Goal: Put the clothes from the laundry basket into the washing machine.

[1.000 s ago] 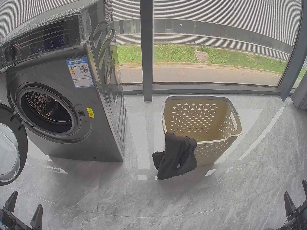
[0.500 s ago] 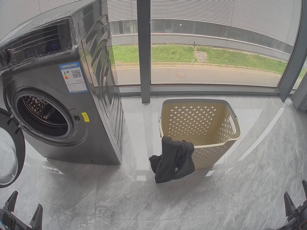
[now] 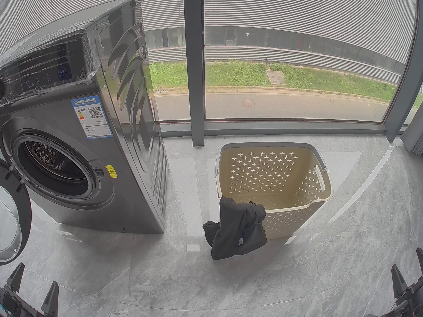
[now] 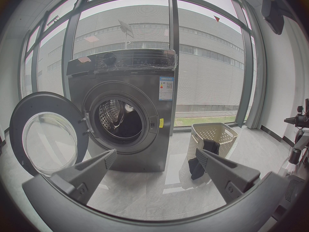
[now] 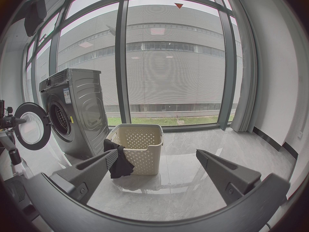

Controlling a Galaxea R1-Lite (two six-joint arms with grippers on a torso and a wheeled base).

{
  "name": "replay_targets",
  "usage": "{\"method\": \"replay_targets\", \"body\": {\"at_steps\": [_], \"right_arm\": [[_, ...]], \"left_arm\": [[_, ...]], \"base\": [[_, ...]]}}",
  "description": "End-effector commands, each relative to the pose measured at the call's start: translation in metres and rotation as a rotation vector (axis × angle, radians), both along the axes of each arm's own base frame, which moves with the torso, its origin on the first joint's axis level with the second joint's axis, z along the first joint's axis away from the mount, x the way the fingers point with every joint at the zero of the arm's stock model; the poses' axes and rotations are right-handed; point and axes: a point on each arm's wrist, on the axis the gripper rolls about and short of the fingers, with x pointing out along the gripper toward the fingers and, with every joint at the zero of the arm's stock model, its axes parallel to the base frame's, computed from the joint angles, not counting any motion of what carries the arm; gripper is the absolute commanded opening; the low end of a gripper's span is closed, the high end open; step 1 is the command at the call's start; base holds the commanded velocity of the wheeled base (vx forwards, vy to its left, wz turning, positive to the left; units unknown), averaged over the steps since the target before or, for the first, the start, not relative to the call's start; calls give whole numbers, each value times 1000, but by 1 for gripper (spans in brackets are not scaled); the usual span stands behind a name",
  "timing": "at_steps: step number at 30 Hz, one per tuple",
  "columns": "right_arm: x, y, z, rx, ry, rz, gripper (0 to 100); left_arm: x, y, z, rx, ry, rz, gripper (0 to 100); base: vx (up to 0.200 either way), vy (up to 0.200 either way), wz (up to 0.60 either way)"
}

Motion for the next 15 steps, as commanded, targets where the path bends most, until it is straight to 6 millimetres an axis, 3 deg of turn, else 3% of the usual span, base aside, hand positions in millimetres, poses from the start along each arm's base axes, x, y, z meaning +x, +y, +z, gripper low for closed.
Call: {"method": "replay_targets", "body": {"at_steps": [1, 15], "right_arm": [[1, 0, -5, 0, 7, 1, 100], [1, 0, -5, 0, 7, -1, 100]], "left_arm": [[0, 0, -5, 0, 1, 0, 100], [0, 0, -5, 1, 1, -2, 100]], "base": [[0, -200, 0], [0, 0, 0]]}}
